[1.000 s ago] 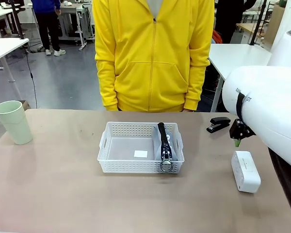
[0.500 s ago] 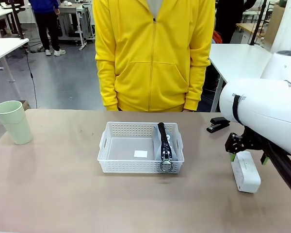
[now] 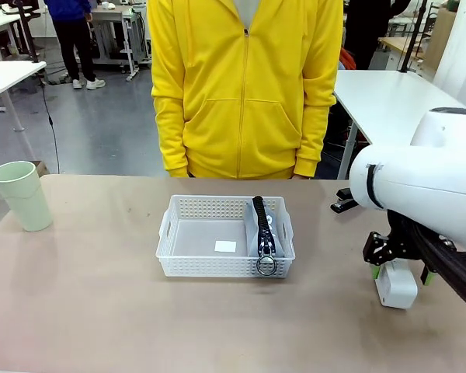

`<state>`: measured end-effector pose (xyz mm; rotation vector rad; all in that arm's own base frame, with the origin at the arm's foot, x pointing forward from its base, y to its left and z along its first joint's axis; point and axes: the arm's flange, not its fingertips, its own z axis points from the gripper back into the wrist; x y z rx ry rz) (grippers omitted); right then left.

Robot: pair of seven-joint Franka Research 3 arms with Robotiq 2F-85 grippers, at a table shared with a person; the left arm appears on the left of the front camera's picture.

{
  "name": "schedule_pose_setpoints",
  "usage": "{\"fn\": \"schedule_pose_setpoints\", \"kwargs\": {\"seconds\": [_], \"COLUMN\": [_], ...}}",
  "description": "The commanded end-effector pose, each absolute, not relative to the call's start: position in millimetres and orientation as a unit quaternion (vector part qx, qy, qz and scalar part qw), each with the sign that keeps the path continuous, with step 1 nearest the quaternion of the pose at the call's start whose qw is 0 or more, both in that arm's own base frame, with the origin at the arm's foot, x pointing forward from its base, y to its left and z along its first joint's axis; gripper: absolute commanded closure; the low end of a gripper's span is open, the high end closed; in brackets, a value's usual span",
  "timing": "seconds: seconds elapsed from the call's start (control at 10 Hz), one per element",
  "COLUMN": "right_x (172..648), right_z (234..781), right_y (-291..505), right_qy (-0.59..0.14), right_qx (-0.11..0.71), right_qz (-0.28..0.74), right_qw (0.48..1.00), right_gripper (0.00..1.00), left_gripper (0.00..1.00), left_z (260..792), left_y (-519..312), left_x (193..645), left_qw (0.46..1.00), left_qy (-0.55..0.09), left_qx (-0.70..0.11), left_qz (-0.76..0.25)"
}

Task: Efficiently arrange items inside the basket to fit them all.
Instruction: Pick up the Digital clock and place it inside the Organizing basket.

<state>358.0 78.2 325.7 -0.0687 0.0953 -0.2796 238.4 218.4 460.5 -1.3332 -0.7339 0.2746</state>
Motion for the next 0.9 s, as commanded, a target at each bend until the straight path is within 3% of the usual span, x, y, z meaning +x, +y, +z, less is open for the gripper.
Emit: {"fn": "schedule_pose_setpoints", "kwargs": {"seconds": [0.0,0.6,0.8], "right_x": [370,379,379], "right_z": [318,306,308], "right_y": [71,68,69], "right_qy": [0.060,0.054,0.042], "right_qx": [-0.034,0.000,0.007], "right_qz": [-0.156,-0.120,-0.115], "right_qw": [0.985,0.991,0.993], "right_gripper": [0.00,0.00,0.59], "left_gripper": [0.00,0.00,0.00], "left_z": [463,463,463], "left_y": [218,218,218], "left_x": [239,239,239], "left_qw": [0.708,0.708,0.708], "left_qy": [-0.343,-0.343,-0.343], "left_qx": [-0.606,-0.606,-0.606], "left_qz": [0.116,0.116,0.116]}}
